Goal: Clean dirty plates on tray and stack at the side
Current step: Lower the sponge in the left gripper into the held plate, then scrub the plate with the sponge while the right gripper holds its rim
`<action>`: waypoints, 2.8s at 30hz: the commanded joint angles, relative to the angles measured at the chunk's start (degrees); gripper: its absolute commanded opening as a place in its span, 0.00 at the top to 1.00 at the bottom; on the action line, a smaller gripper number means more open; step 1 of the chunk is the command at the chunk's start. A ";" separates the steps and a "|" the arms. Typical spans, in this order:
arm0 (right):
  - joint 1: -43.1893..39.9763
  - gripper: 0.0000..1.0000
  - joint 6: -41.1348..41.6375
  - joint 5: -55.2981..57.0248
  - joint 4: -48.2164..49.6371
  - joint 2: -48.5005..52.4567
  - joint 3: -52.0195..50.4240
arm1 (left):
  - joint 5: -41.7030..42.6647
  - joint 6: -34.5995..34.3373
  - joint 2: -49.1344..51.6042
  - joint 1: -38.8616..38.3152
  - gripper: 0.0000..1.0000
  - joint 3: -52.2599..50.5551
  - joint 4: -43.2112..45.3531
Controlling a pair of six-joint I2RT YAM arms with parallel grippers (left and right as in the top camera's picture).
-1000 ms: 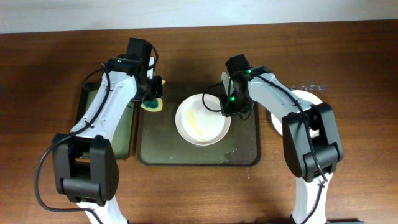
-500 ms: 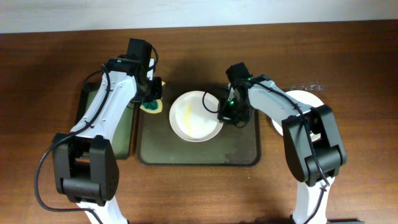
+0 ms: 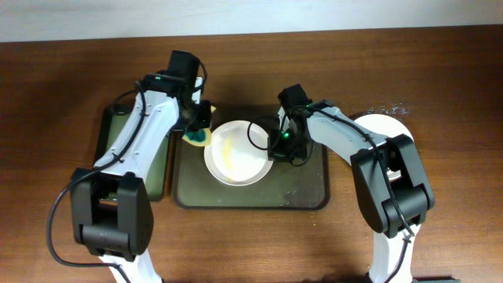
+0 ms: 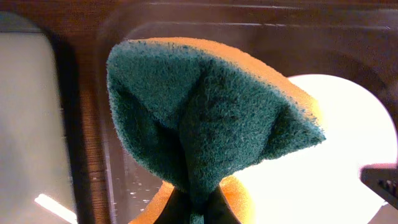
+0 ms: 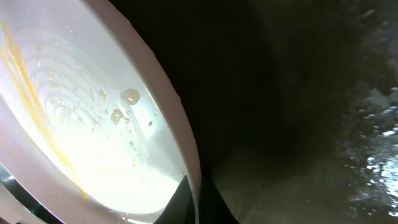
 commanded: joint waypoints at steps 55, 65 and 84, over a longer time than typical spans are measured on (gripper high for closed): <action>1.42 0.96 -2.56 1.01 -0.04 3.02 -2.23 | 0.02 -39.34 13.44 -13.86 1.00 -3.74 -17.38; 1.42 0.96 -2.56 1.01 -0.04 3.02 -2.23 | -6.51 -53.16 13.46 -17.20 1.00 -3.74 -8.50; 1.42 0.96 -2.58 1.25 -0.46 3.02 -2.23 | -10.60 -14.62 13.44 -10.49 1.00 -3.74 16.74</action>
